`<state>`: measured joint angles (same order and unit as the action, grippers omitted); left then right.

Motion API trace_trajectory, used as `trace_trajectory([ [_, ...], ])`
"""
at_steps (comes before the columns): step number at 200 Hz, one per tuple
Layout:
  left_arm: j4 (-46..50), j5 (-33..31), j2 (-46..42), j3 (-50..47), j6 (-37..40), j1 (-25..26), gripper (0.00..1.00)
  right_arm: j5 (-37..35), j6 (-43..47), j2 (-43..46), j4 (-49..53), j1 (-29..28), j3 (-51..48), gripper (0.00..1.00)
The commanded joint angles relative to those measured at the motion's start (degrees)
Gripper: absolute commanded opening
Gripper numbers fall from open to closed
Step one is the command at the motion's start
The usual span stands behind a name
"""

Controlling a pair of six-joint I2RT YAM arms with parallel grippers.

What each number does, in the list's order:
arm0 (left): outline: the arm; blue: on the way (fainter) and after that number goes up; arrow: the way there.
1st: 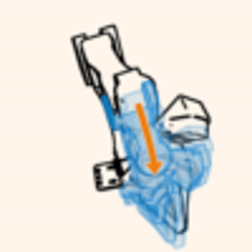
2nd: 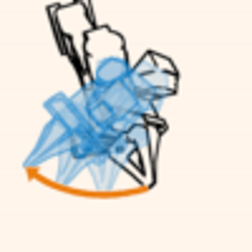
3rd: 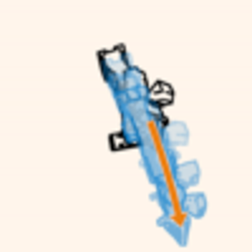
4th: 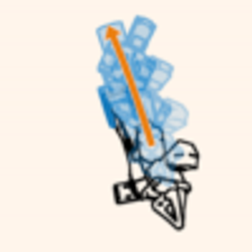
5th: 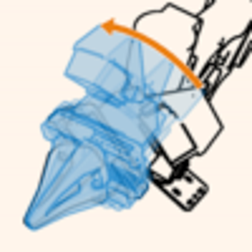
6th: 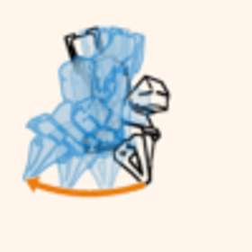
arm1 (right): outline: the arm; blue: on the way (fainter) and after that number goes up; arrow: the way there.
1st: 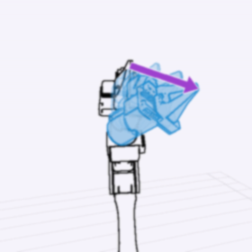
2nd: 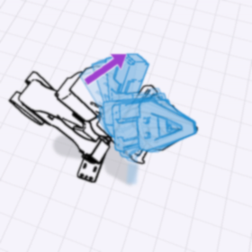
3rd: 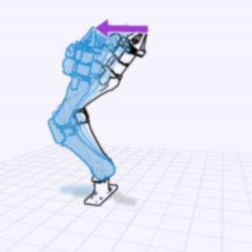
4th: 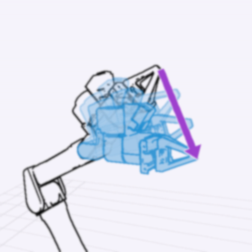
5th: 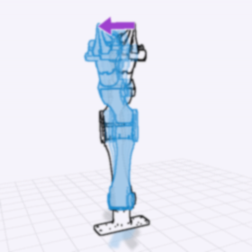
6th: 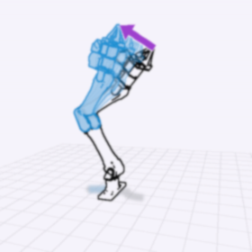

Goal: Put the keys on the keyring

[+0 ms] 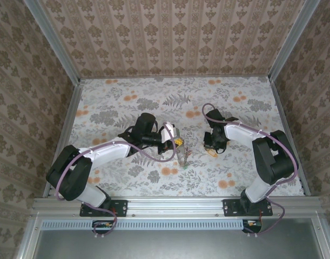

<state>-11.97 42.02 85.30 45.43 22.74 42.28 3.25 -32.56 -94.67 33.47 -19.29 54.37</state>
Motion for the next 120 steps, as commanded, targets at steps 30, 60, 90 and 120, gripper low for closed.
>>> trace_trajectory([
  [30, -0.95, 1.04, -0.51, 2.39, 1.32, 0.16, 0.0, -0.35, 1.52, -0.98, 2.65, -0.3, 1.4, 0.14],
  [60, -1.03, 0.88, -0.49, 2.39, 1.31, 0.2, 0.0, -0.08, 1.7, -1.35, 2.81, -0.33, 1.35, 0.14],
  [90, -0.95, 0.93, -0.52, 2.55, 1.32, 0.26, 0.0, -0.25, 1.79, -1.59, 2.92, -0.35, 1.52, 0.14],
  [120, -0.83, 0.84, -0.53, 2.57, 1.43, 0.25, 0.0, -0.25, 1.79, -1.74, 2.83, -0.31, 1.66, 0.12],
])
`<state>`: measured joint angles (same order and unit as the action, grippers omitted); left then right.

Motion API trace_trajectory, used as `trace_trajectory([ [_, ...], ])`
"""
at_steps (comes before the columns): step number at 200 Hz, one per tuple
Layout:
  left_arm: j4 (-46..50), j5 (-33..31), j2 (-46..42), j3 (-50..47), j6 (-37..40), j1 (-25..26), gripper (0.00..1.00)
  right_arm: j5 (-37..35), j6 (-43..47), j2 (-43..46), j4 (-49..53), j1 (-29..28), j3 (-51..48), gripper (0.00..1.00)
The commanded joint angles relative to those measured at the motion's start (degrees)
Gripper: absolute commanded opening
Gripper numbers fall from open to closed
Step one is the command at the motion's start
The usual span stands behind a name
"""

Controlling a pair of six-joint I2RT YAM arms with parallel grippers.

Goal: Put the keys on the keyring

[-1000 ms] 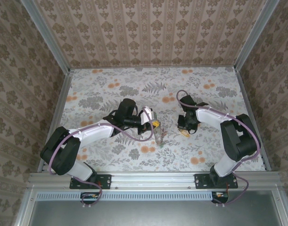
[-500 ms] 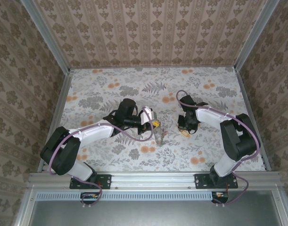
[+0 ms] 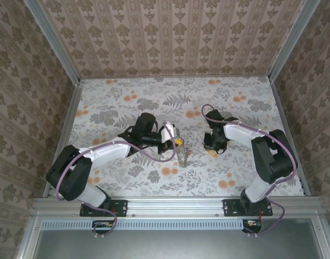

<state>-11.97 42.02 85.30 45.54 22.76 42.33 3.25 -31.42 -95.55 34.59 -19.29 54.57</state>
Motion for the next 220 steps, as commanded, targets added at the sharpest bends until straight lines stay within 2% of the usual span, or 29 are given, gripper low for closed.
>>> trace_trajectory([
  [1, -0.85, 0.85, -0.5, 2.45, 1.41, 0.21, 0.0, -0.21, 0.66, -0.87, 1.76, -0.31, 1.49, 0.12],
  [62, -0.61, 0.81, -0.59, 2.38, 1.49, 0.21, 0.0, 0.08, 0.7, -0.05, 1.63, -0.32, 1.46, 0.1],
  [108, -0.51, 0.8, -0.67, 2.33, 1.57, 0.2, 0.0, 0.02, 0.81, 0.42, 1.83, -0.32, 1.35, 0.13],
  [142, -0.5, 0.8, -0.59, 2.33, 1.58, 0.14, 0.0, 0.1, 0.67, 0.4, 1.79, -0.31, 1.38, 0.09],
  [179, -0.43, 0.83, -0.48, 2.4, 1.67, 0.13, 0.0, -0.02, 0.67, 1.39, 1.79, -0.31, 1.09, 0.12],
  [220, -0.55, 0.88, -0.43, 2.42, 1.56, 0.19, 0.0, 0.27, 0.82, 1.24, 1.92, -0.31, 1.09, 0.11],
])
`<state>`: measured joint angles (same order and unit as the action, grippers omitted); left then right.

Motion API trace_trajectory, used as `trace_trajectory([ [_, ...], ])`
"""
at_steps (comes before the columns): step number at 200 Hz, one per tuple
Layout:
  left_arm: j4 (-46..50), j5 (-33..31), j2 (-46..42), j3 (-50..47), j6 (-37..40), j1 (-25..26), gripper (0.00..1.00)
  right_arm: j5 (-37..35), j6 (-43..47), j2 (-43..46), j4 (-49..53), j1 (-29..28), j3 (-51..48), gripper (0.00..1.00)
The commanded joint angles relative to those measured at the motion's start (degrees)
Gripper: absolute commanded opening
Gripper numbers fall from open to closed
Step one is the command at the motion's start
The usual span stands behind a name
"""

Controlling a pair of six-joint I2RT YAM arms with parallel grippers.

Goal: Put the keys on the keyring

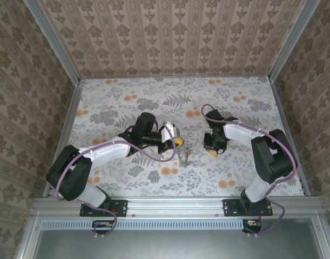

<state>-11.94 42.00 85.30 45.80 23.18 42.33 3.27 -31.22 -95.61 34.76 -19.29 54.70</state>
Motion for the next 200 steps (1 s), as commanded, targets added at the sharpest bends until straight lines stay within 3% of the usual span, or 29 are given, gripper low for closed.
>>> trace_trajectory([
  [1, -0.6, 0.89, -0.41, 2.13, 1.16, 0.2, 0.0, 0.25, 0.63, 1.31, 1.73, -0.36, 0.95, 0.11],
  [200, -0.27, 0.73, -0.53, 2.17, 1.19, 0.18, 0.0, 0.3, 0.81, 1.47, 2.16, -0.33, 1.13, 0.11],
])
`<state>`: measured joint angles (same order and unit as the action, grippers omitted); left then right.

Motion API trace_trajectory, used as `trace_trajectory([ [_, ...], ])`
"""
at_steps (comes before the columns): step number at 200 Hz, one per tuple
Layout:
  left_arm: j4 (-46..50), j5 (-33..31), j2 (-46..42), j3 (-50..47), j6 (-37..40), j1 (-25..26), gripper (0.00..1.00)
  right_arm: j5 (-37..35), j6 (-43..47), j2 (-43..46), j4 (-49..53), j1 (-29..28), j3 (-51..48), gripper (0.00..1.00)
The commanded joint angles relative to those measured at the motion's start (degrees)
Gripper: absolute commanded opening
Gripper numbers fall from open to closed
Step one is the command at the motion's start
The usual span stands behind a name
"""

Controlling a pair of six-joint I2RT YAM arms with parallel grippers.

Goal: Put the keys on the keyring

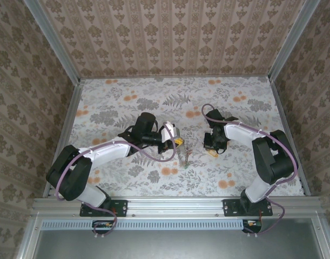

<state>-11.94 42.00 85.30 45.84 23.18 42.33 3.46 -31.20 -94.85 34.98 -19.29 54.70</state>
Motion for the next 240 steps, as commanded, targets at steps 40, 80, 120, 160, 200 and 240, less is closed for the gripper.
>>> trace_trajectory([
  [40, -0.29, 0.85, -0.4, 2.21, 1.21, 0.28, 0.0, 1.57, 1.09, 0.26, 1.6, -0.32, 1.04, 0.22],
  [80, -0.25, 0.84, -0.55, 2.14, 1.25, 0.23, 0.0, 1.85, 1.66, -1.14, 2.63, -0.45, 1.51, 0.3],
  [120, -0.27, 0.76, -0.52, 2.14, 1.25, 0.23, 0.0, 1.54, 1.84, -2.06, 2.81, -0.53, 1.68, 0.33],
  [160, -0.2, 0.75, -0.5, 2.21, 1.21, 0.35, 0.0, -4.22, 2.16, -5.02, 6.67, -2.19, 3.95, 0.18],
  [200, -0.14, 0.78, -0.31, 2.32, 1.3, 0.4, 0.0, -7.15, 2.27, -7.21, 8.26, -3.31, 5.15, 0.2],
  [240, -0.16, 0.74, -0.31, 2.4, 1.34, 0.45, 0.0, -3.72, 2.36, -6.29, 6.84, -3.3, 4.48, 0.33],
])
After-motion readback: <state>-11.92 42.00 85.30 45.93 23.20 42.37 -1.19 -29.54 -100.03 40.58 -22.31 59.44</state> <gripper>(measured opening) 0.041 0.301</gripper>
